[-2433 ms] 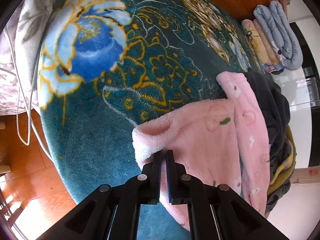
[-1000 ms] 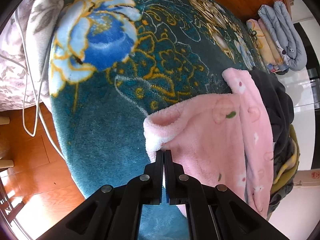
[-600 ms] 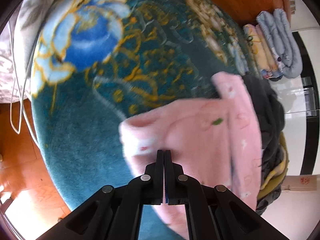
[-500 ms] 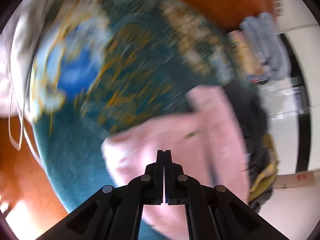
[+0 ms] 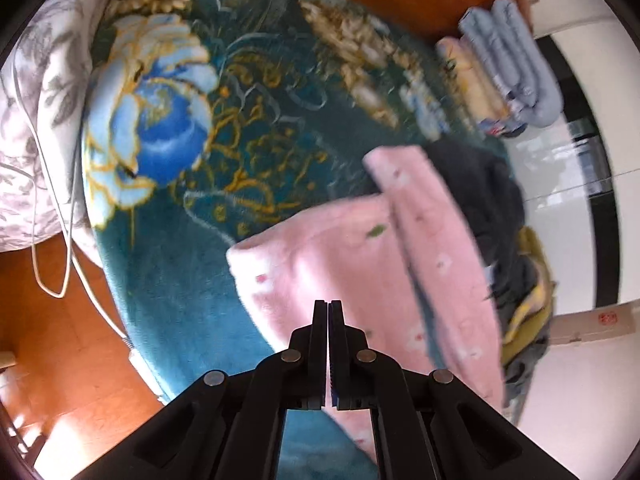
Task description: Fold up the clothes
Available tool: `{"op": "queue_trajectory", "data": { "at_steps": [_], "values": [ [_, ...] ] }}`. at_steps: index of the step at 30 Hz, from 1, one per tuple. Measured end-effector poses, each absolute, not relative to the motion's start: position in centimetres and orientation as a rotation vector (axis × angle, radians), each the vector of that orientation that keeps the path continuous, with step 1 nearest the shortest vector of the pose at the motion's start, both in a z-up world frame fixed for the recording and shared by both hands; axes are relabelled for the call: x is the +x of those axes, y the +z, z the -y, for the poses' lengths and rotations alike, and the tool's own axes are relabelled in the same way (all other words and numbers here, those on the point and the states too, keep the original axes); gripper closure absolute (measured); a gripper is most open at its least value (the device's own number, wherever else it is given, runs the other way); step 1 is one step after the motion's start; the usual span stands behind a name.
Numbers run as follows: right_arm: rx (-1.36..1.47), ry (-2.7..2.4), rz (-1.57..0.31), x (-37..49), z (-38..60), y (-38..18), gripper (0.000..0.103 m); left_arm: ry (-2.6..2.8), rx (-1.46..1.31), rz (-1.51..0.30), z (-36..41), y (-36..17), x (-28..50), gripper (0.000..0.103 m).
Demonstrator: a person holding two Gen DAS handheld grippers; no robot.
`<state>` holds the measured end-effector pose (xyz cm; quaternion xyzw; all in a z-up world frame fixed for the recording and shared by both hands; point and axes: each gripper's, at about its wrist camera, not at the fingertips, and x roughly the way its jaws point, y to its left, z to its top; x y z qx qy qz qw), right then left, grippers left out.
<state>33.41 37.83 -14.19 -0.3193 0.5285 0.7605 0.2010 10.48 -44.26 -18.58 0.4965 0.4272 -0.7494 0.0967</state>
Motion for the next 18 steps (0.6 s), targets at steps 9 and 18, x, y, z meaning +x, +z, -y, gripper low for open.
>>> {"op": "queue_trajectory", "data": {
  "at_steps": [9, 18],
  "values": [
    [-0.898, 2.129, -1.487, 33.6, -37.2, -14.1, 0.1, -2.098, 1.504, -1.288, 45.1, -22.3, 9.2, 0.054],
    [-0.899, 2.088, -1.469, 33.9, -36.5, -14.3, 0.1, -2.103, 1.441, -1.305, 45.3, -21.7, 8.8, 0.1]
  ]
}}
